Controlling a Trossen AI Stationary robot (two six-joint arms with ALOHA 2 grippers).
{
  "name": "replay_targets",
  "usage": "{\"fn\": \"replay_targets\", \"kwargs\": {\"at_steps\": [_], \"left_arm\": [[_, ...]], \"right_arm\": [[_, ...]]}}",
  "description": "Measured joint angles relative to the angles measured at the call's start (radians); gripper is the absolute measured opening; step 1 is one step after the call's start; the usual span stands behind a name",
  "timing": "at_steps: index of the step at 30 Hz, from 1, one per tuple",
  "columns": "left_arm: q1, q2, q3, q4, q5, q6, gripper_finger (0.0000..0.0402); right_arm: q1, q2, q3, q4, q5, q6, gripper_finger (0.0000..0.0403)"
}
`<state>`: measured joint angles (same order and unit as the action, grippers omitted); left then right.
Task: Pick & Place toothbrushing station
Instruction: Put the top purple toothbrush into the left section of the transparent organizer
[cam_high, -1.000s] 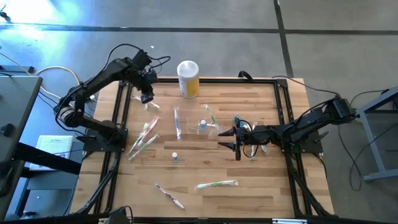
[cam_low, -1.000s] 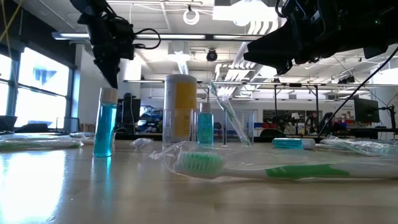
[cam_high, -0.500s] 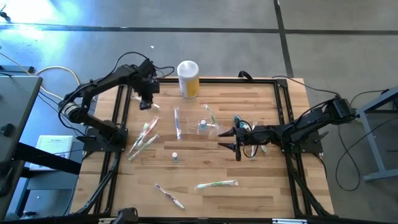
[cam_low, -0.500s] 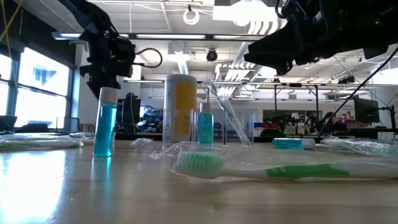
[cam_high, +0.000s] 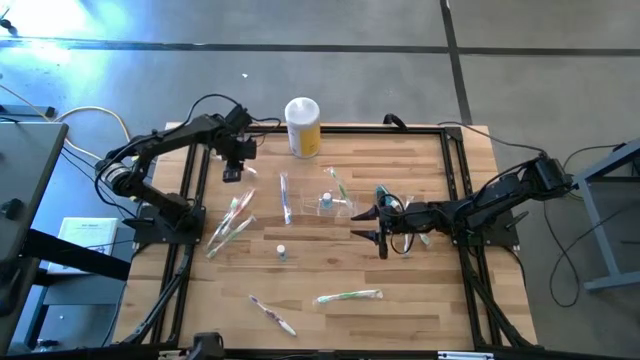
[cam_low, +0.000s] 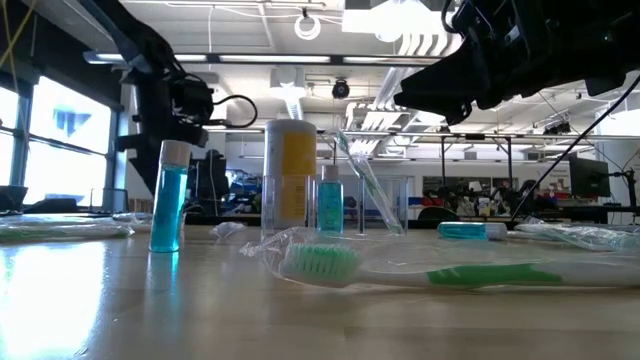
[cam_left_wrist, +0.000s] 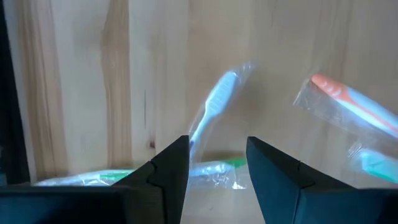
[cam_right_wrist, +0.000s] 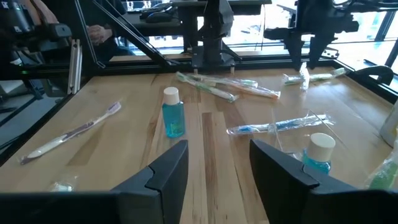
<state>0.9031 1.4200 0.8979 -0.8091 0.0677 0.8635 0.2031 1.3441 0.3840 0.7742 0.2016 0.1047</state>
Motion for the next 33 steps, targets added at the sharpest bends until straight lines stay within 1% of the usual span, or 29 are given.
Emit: {"fn": "replay_targets", "kwargs": {"at_steps": [12,15,21,24,33], "left_arm": [[0.000,0.000,-0.079,0.129,-0.005,-0.005,0.0154],[0.000,0.000,-0.087,0.138,-0.036,-0.012,0.0154],[0.000,0.000,-0.088,0.165,-0.122,-0.110,0.0154],[0.000,0.001,-0.088,0.163,-0.127,-0.113,0.0154],[0.000,0.093,-0.089,0.173,-0.130,-0.111,0.0154]], "right_arm": [[0.000,0.000,0.000,0.000,0.000,0.000,0.0162],[0.000,0.000,0.000,0.000,0.000,0.000,0.0162],[0.000,0.000,0.000,0.000,0.000,0.000,0.0162],[0.000,0.000,0.000,0.000,0.000,0.000,0.0162],[0.000,0.000,0.000,0.000,0.000,0.000,0.0162]]}}
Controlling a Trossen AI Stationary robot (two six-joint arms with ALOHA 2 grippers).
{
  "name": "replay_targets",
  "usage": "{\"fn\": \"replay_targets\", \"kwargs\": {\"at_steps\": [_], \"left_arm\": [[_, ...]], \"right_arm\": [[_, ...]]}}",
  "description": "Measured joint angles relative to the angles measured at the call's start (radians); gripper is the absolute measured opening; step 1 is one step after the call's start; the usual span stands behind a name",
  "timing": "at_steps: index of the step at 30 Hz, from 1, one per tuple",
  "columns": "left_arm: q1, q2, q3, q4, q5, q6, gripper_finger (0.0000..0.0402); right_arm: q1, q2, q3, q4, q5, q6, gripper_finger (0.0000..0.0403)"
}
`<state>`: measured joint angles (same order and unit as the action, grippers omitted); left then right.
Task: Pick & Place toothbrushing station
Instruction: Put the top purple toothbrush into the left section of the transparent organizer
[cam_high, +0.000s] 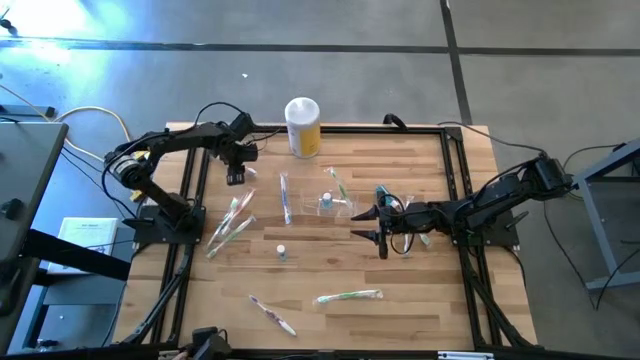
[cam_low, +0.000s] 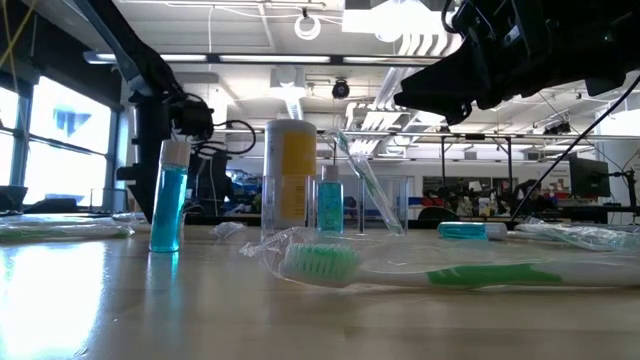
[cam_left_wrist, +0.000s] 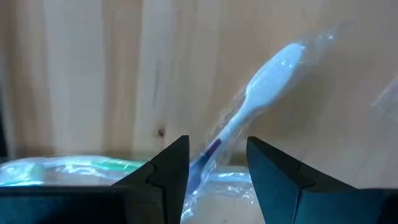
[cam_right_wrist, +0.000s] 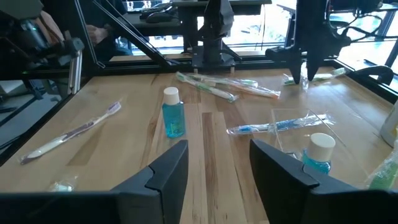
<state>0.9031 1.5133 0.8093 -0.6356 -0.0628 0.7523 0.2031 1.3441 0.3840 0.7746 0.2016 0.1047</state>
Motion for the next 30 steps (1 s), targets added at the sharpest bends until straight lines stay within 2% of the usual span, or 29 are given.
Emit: {"fn": "replay_targets", "kwargs": {"at_steps": [8,11,15,20,24,30], "left_arm": [[0.000,0.049,0.003,0.032,0.000,0.005,0.0153],[0.000,0.051,0.004,0.029,0.001,0.040,0.0140],[0.000,0.052,0.003,0.027,0.004,0.050,0.0100],[-0.037,0.053,0.002,0.019,-0.011,0.079,0.0024],[-0.083,0.054,0.001,0.023,-0.052,0.082,0.0019],[-0.169,0.052,0.000,0.026,-0.200,0.042,0.0012]], "right_arm": [[0.000,0.000,0.000,-0.005,0.000,0.000,0.0162],[0.000,0.000,0.000,-0.010,0.000,0.000,0.0162],[0.000,0.000,0.000,-0.010,0.000,0.000,0.0162],[0.000,0.000,0.000,-0.011,0.000,0.005,0.0162],[0.000,0.000,0.000,-0.010,0.000,0.008,0.0162],[0.000,0.000,0.000,-0.010,-0.003,0.026,0.0162]]}}
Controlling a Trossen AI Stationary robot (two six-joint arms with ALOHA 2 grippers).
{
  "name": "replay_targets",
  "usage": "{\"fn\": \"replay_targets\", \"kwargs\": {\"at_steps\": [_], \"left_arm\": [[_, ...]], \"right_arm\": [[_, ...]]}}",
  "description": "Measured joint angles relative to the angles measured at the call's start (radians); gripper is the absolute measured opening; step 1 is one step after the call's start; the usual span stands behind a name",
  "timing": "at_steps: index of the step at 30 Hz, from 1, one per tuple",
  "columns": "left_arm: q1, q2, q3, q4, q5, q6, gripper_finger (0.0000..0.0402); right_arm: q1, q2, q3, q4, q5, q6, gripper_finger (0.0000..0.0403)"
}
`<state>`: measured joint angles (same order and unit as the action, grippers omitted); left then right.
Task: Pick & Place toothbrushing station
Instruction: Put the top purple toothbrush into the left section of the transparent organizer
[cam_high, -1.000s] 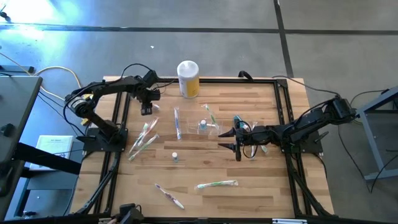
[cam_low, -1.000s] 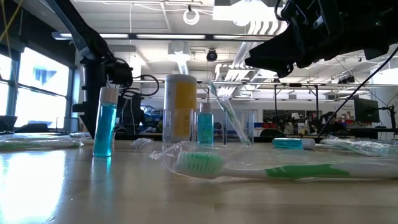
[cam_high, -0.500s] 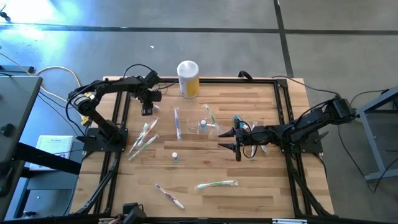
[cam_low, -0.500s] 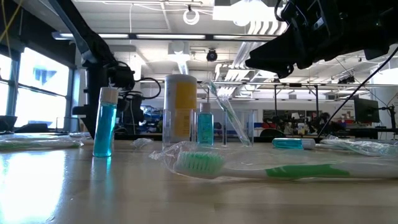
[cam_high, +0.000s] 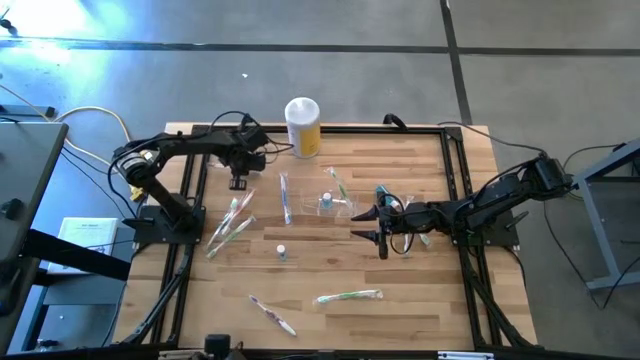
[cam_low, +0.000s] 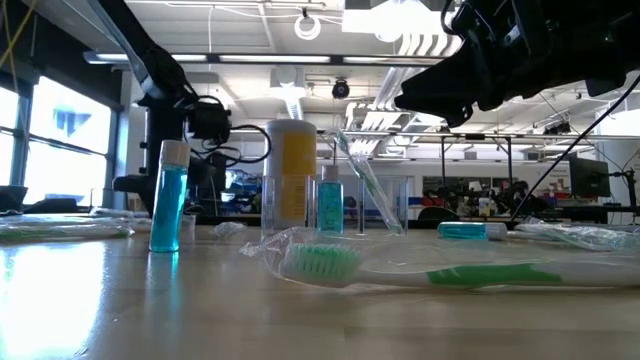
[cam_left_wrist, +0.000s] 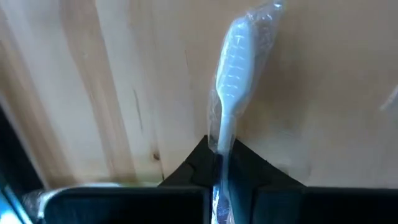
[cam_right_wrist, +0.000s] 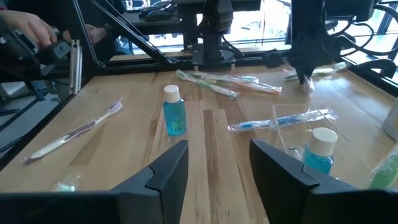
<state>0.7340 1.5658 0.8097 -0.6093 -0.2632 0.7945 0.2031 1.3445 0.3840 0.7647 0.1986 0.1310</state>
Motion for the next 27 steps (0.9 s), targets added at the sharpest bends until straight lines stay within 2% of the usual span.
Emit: {"fn": "replay_targets", "kwargs": {"at_steps": [5,9,13,17,20,23,27], "left_arm": [[-0.076,-0.025,0.038,-0.090,-0.089,-0.135,0.0013],[-0.128,-0.075,0.077,-0.203,-0.113,-0.215,0.0012],[-0.189,-0.164,0.113,-0.296,-0.114,-0.308,0.0012],[-0.266,-0.307,0.139,-0.361,-0.107,-0.386,0.0012],[-0.324,-0.442,0.142,-0.362,-0.042,-0.444,0.0012],[-0.378,-0.584,0.139,-0.297,0.057,-0.528,0.0012],[-0.453,-0.765,0.071,-0.011,0.207,-0.618,0.0012]], "right_arm": [[0.000,0.000,0.000,0.001,-0.019,0.000,0.0162],[0.000,0.000,0.000,0.001,-0.019,0.000,0.0162],[0.000,0.000,0.000,0.002,-0.019,0.000,0.0162],[0.000,0.000,0.000,0.002,-0.019,0.007,0.0162],[0.000,0.000,0.000,0.001,-0.019,0.007,0.0162],[0.000,0.000,0.000,0.001,-0.019,0.007,0.0162],[0.000,0.000,0.000,0.002,-0.019,0.000,0.0162]]}}
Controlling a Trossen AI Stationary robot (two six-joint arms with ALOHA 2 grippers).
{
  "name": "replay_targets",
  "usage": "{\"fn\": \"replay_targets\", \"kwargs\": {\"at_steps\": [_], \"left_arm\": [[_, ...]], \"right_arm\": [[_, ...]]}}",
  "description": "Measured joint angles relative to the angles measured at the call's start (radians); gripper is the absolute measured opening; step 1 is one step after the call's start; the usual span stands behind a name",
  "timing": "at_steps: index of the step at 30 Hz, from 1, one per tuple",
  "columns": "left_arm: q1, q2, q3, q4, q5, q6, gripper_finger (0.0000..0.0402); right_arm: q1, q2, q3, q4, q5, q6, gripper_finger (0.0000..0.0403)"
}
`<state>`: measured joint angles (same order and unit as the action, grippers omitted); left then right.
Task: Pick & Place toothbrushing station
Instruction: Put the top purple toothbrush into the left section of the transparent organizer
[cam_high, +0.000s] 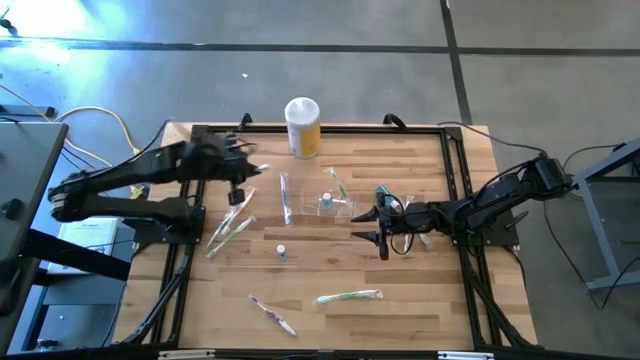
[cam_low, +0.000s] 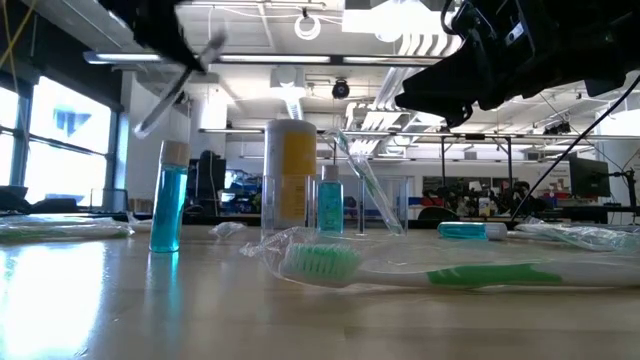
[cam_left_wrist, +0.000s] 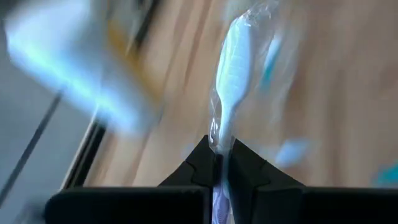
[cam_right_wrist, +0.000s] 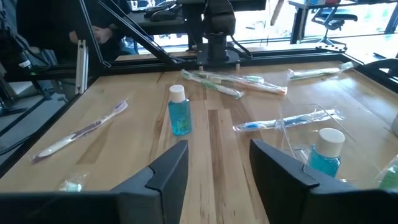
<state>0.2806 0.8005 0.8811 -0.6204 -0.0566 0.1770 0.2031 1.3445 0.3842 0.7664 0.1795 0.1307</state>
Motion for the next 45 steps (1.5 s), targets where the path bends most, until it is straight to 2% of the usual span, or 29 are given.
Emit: {"fn": "replay_targets", "kwargs": {"at_steps": [4,7,12,16,20,25,29,35,45], "left_arm": [[-0.056,-0.121,-0.168,0.379,0.042,-0.059,0.0012],[-0.083,-0.155,-0.329,0.672,0.046,-0.104,0.0012],[-0.123,-0.111,-0.549,1.160,0.056,-0.156,0.0012],[-0.131,-0.018,-0.613,1.394,0.058,-0.185,0.0012],[-0.131,0.113,-0.613,1.546,0.067,-0.281,0.0012],[-0.129,0.299,-0.578,1.707,0.052,-0.288,0.0012],[-0.080,0.423,-0.553,1.725,-0.011,-0.302,0.0012],[-0.030,0.572,-0.503,1.804,0.055,-0.361,0.0012],[-0.032,0.721,-0.480,1.844,0.062,-0.388,0.0012]], "right_arm": [[0.000,0.000,0.000,0.006,0.000,-0.002,0.0162],[0.000,0.000,0.000,0.021,0.000,-0.003,0.0162],[0.000,0.000,0.000,0.023,0.000,-0.020,0.0162],[0.000,0.000,0.000,0.023,0.000,-0.022,0.0162],[0.000,0.000,0.000,0.023,0.001,-0.024,0.0162],[0.000,0.000,0.000,0.026,0.003,-0.026,0.0162],[0.000,0.000,0.000,0.031,0.003,-0.026,0.0162],[0.000,0.000,0.000,0.021,0.000,-0.026,0.0162],[0.000,0.000,0.000,0.012,0.000,-0.026,0.0162]]}}
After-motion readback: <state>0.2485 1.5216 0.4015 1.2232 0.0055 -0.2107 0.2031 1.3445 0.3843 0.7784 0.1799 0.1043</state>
